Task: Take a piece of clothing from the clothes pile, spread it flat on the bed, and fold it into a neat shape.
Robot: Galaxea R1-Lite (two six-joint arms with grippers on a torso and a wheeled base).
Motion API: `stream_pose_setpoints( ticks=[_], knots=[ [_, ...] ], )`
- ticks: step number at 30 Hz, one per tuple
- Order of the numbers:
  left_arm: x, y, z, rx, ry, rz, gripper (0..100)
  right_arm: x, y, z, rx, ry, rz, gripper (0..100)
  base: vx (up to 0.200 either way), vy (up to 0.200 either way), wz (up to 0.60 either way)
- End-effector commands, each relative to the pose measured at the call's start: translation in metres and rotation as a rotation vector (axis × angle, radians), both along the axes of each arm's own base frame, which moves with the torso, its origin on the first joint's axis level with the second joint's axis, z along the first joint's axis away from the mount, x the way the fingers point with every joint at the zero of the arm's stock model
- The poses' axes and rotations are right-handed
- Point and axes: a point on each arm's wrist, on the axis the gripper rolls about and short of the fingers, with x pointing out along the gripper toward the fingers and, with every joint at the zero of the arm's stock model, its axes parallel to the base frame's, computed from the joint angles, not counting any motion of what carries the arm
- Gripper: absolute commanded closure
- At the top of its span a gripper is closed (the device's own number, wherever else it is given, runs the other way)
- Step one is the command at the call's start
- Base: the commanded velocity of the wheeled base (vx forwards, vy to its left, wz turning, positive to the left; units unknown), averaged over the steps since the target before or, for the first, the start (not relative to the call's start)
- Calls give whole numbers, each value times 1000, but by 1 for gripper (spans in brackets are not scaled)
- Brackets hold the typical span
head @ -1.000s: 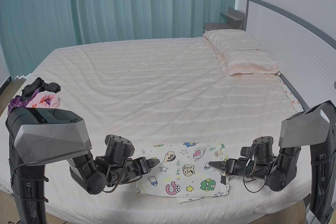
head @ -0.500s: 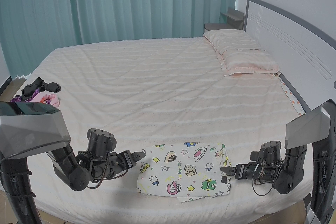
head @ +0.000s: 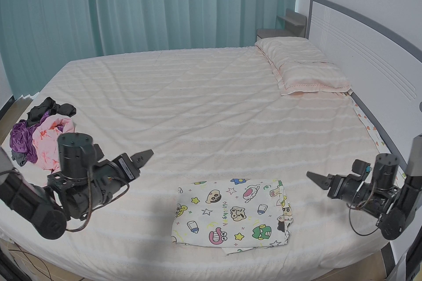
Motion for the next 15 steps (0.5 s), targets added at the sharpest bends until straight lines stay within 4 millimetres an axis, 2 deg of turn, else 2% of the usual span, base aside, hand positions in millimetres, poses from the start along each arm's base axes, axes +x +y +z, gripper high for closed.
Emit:
stream_pose_setpoints(
  ticks=[1, 5, 6, 7, 8, 9, 14, 15],
  knots=[
    [-92, 42, 71, -74, -341, 186, 0, -85, -25, 79, 48, -338, -94, 0, 0, 0, 0],
    [-126, 59, 79, -16, -387, 316, 0, -123, -33, 88, 3, -378, -115, 0, 0, 0, 0],
    [-128, 60, 79, -14, -390, 319, 0, -124, -33, 88, 2, -379, -115, 0, 0, 0, 0],
    [-144, 67, 84, -9, -427, 346, 0, -142, -36, 87, -18, -383, -118, 0, 0, 0, 0],
    [-148, 69, 84, -7, -434, 349, 0, -145, -36, 86, -21, -384, -117, 0, 0, 0, 0],
    [-168, 77, 86, 34, -465, 361, 0, -166, -39, 82, -48, -385, -119, 0, 0, 0, 0],
    [-211, 97, 75, 199, -479, 419, 0, -211, -46, 65, -100, -342, -153, 0, 0, 0, 0],
    [-212, 97, 74, 203, -480, 422, 0, -213, -46, 65, -103, -341, -156, 0, 0, 0, 0]
  ],
)
